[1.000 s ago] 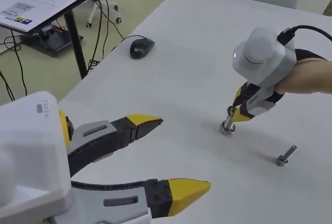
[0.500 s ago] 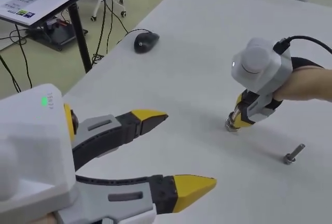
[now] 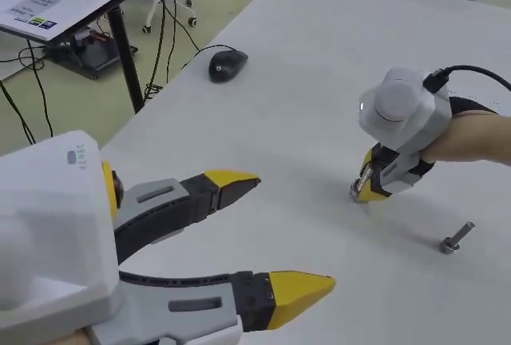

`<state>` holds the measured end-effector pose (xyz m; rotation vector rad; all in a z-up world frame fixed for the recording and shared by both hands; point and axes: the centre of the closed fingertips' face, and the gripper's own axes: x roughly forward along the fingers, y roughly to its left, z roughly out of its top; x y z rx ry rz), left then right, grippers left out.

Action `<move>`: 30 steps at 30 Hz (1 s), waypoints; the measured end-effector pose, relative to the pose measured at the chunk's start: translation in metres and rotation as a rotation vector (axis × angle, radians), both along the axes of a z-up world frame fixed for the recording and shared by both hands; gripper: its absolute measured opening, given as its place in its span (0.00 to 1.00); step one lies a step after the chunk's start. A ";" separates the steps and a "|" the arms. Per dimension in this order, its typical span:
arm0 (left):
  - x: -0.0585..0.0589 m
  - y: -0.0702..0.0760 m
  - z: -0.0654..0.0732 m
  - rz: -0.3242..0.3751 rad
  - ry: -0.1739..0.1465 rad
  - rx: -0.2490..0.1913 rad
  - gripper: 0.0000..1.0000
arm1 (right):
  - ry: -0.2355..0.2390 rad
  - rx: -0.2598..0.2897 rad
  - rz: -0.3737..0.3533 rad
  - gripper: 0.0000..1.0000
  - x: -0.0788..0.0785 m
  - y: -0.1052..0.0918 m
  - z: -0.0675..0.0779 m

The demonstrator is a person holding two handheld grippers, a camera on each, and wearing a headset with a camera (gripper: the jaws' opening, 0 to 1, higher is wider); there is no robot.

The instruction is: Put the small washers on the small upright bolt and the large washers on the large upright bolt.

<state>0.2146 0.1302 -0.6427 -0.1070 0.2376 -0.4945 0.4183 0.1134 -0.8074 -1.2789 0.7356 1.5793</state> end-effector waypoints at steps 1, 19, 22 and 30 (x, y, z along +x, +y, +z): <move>0.000 0.000 0.000 -0.001 -0.001 0.000 0.62 | -0.003 0.008 -0.008 0.26 0.000 0.000 0.003; 0.003 -0.023 0.001 -0.093 -0.006 0.002 0.62 | -0.026 0.371 -0.164 0.24 -0.053 -0.045 0.090; 0.002 -0.024 0.001 -0.104 -0.003 0.007 0.62 | -0.006 0.449 -0.187 0.24 -0.065 -0.056 0.097; 0.002 -0.015 -0.001 -0.107 -0.007 0.011 0.62 | 0.130 0.736 -0.335 0.24 -0.115 -0.099 0.114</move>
